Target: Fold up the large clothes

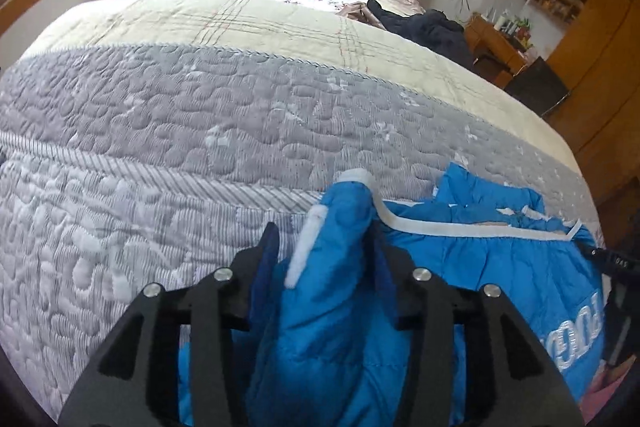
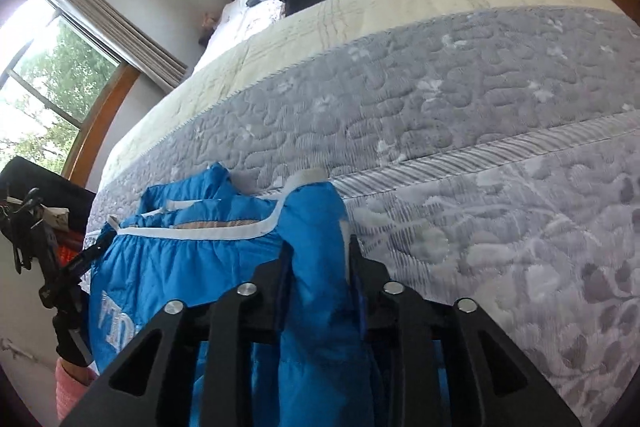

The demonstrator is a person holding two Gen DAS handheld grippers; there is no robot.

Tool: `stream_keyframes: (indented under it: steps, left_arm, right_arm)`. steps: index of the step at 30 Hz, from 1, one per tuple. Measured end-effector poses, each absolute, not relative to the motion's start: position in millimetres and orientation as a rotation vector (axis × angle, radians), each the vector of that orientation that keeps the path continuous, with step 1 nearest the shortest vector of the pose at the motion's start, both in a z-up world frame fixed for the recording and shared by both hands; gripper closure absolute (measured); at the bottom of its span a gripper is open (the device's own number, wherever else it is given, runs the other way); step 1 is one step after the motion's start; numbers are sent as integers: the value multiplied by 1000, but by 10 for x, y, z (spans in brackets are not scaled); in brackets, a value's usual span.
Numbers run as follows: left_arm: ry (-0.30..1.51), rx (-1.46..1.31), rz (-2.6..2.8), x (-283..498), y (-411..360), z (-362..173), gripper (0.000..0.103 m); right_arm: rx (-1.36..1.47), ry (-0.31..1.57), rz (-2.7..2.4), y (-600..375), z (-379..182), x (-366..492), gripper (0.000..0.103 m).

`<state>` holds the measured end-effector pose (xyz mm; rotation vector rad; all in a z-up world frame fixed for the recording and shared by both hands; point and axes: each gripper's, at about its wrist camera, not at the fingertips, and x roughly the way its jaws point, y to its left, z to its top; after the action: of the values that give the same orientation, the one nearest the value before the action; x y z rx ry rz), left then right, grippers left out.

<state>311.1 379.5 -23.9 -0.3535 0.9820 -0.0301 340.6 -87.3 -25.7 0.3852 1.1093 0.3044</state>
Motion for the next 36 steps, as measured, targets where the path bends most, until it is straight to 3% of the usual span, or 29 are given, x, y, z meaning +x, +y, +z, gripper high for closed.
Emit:
stream_keyframes:
  steps: [9,16,20,24,36]
  left_arm:
    - [862,-328,-62,2015,4053,225,47]
    - [847,-298,-99,1185,3931,173,45]
    - [853,-277,-113,1005,3802,113,46]
    - [890,-237,-83,991,3718,-12,47]
    - [934,-289,-83,1115,3861,-314,43]
  right_arm:
    - [342,1074,389,-1136,142,2576,53]
    - [394,1117,458,-1221,27,1920,49]
    - [368,1106,442,-1218,39,1722,77]
    - [367,1073,450,-1257,134,1629,89]
    - [339,1161,397,-1273,-270,1616,90]
